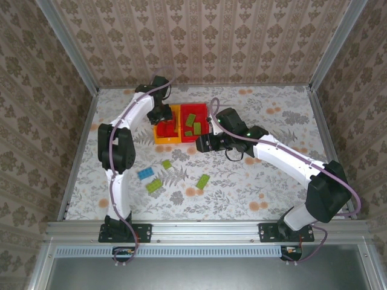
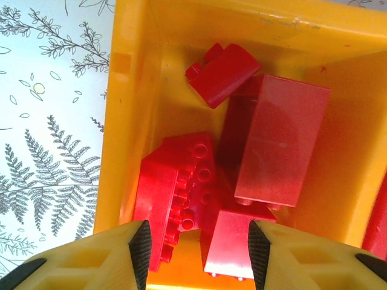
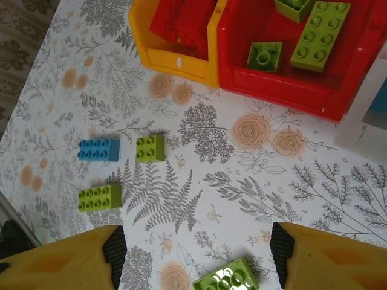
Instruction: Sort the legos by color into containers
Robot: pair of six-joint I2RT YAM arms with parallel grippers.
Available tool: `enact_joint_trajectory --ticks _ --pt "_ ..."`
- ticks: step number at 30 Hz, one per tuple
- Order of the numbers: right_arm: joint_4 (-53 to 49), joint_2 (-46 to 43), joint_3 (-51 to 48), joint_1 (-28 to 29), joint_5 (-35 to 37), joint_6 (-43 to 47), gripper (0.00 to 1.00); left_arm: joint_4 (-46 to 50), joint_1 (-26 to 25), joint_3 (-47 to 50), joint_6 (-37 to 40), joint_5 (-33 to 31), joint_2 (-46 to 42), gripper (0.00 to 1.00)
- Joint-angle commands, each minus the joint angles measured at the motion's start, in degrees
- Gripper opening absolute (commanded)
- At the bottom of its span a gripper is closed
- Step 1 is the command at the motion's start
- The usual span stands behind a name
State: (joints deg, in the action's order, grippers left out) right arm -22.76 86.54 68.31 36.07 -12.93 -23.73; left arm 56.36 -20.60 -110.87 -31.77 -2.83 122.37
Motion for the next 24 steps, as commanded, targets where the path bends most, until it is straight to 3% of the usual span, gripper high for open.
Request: enact_joint_trajectory --ticks 1,7,12,15,19,24 --pt "1.3 -0.9 -1.2 0.7 3.2 1.9 0.67 1.5 -1.0 -1.3 0.2 0.6 -6.1 0.50" --pt "2.9 -1.7 -3.2 3.3 6.0 6.2 0.67 -0.1 -1.8 4.4 -1.4 1.0 -14.0 0.53" --pt "7.9 -1.3 -8.1 8.8 6.8 16.1 0.68 -3.4 -1.8 15.8 -4.8 1.7 -24.9 0.53" --pt "6.0 -0.9 -9.8 9.9 9.8 16.8 0.68 -5.0 -2.0 23.8 -6.7 3.2 -32.1 0.54" --pt "-1.9 -1.1 -8.9 12.0 13.5 7.5 0.68 -5.1 -3.3 33.1 -7.2 5.4 -39.6 0.53" --pt "-12.3 1.3 -6.5 12.8 12.1 -9.2 0.68 -7.4 -5.2 45.5 -5.5 7.7 -49.3 0.53"
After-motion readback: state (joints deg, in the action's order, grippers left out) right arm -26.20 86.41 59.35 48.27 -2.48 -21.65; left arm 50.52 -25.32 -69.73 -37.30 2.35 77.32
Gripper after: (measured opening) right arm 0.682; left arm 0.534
